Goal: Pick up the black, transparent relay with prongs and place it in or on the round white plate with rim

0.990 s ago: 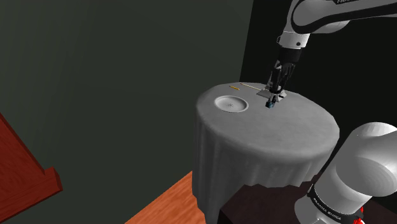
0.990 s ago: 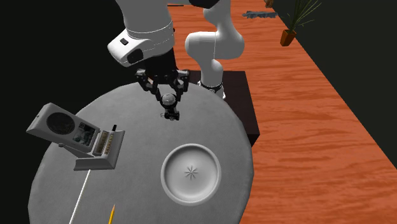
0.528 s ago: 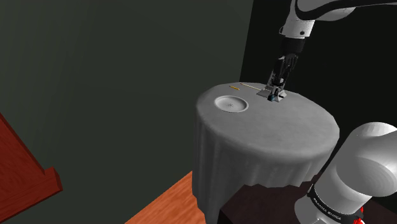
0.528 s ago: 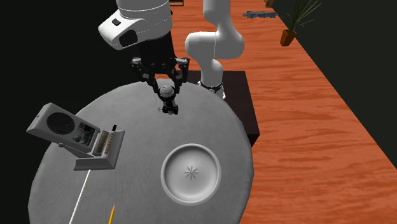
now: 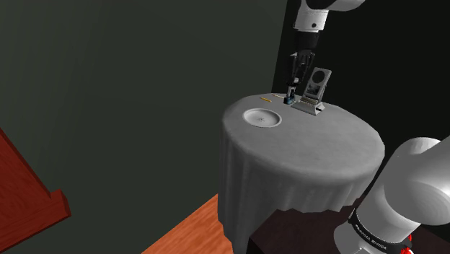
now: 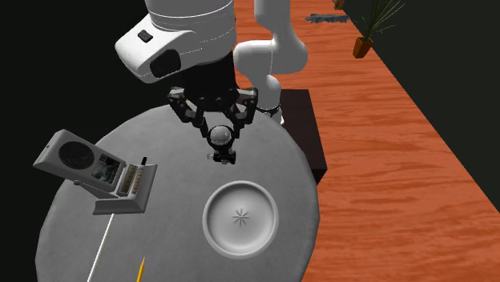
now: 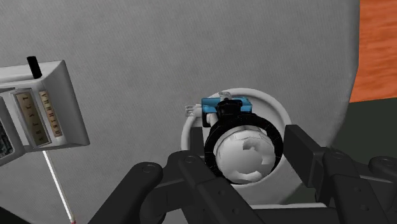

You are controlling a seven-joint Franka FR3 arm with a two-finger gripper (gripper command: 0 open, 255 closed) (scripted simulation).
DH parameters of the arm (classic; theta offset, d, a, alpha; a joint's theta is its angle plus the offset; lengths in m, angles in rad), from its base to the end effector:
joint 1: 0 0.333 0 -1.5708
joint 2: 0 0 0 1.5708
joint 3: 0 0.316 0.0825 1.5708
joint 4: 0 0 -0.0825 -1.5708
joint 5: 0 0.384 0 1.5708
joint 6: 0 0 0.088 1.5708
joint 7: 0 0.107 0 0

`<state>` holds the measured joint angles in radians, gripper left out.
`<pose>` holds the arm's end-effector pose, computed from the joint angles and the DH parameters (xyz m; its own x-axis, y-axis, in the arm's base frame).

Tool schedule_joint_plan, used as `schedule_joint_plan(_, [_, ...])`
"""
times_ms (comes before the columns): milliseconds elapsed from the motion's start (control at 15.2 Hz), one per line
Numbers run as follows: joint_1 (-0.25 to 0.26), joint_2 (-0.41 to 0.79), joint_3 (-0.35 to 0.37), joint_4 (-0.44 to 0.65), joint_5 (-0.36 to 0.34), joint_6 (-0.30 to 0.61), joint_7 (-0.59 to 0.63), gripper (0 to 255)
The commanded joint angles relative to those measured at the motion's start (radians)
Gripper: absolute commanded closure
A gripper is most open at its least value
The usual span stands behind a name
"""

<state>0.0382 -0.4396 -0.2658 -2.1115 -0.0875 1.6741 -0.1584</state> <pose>0.4062 -0.1212 0.5827 0.9994 -0.0347 -0.0066 -0.0349 -0.9990 -0.0265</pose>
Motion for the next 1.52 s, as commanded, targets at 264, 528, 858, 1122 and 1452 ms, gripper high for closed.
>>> schedule_joint_plan(264, [0.046,0.209,0.029,0.234,0.060,-0.031,0.049,255])
schedule_joint_plan(528, [0.054,0.262,0.036,0.261,0.073,-0.006,0.060,255])
schedule_joint_plan(858, [0.053,0.256,0.035,0.188,0.072,0.062,0.060,255])
schedule_joint_plan(1122, [0.052,0.256,0.034,0.133,0.071,0.116,0.060,255])
schedule_joint_plan(1452, [0.051,0.260,0.032,0.070,0.071,0.183,0.058,255])
